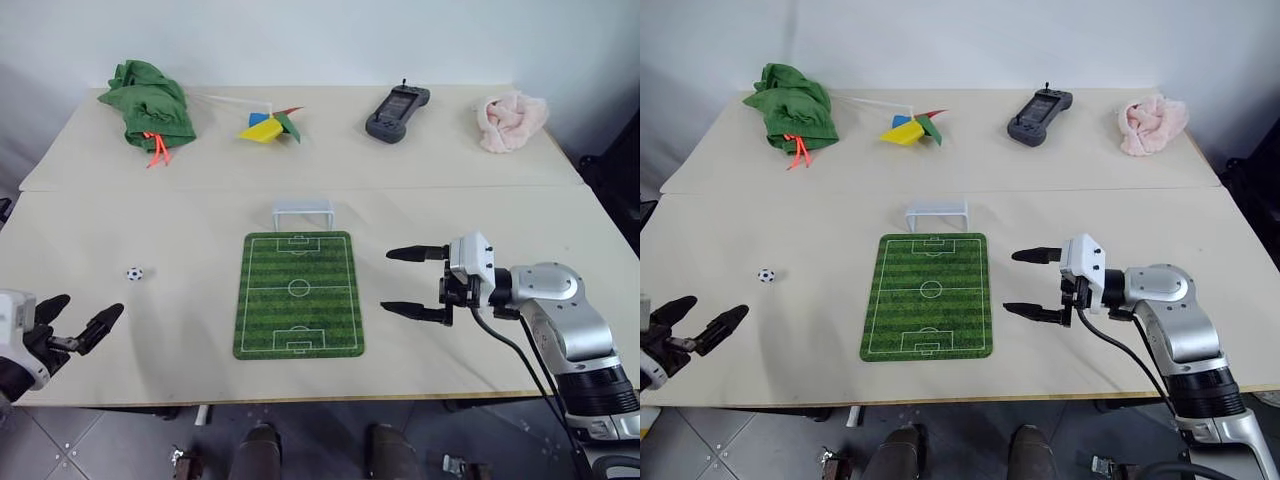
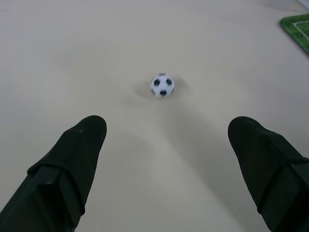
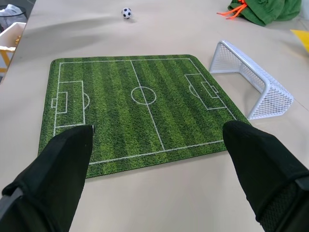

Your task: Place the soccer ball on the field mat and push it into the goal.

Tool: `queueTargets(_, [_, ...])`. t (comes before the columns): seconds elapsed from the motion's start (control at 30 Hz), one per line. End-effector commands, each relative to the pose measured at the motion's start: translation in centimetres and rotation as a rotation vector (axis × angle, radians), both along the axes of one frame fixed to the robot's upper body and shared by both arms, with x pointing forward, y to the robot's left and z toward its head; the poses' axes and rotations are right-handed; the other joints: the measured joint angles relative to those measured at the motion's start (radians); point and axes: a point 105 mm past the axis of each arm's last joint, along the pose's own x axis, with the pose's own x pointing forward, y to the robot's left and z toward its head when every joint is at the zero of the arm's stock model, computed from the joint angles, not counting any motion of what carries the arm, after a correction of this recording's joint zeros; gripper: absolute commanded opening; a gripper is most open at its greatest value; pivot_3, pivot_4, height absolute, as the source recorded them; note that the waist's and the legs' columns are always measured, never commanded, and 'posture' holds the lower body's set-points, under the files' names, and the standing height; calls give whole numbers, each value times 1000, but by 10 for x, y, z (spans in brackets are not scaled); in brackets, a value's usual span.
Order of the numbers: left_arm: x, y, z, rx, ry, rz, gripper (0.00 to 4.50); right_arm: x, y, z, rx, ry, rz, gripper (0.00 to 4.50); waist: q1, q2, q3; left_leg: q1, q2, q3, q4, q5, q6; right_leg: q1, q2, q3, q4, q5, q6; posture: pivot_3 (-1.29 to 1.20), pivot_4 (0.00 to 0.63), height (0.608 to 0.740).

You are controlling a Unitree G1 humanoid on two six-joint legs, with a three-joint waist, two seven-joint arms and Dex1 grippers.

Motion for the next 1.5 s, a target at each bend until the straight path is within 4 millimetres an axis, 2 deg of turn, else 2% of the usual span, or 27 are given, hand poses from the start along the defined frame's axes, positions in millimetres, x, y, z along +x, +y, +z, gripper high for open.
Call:
queueTargets(0.03, [14, 3, 4, 30, -17, -20, 4440, -5, 1, 12, 20, -42, -5, 4500, 0, 0, 0, 0, 0, 0, 0, 0, 0, 0, 0, 0, 0, 0, 0, 0, 150, 740])
queueTargets(0.1, [25, 3, 2, 29, -17, -31, 4440, -6, 0, 12, 22, -42, -14, 4500, 1, 0, 0, 0, 0, 0, 0, 0, 0, 0, 0, 0, 0, 0, 0, 0, 150, 740])
queueTargets(0.47, [63, -1, -2, 27, -27, -78, 4440, -12, -1, 13, 24, -39, -33, 4500, 1, 0, 0, 0, 0, 0, 1, 0, 0, 0, 0, 0, 3, 0, 1, 0, 150, 740])
queueTargets(0.77, [75, -2, -2, 33, -21, -100, 4440, -15, 4, 15, 34, -41, -33, 4500, 1, 0, 0, 0, 0, 0, 0, 0, 0, 0, 0, 0, 6, 0, 1, 0, 150, 740])
queueTargets(1.5, [79, 4, -15, 13, 11, -83, 4440, -11, 3, 17, 55, -60, -84, 4500, 1, 0, 0, 0, 0, 0, 0, 0, 0, 0, 0, 0, 7, 0, 1, 0, 150, 740])
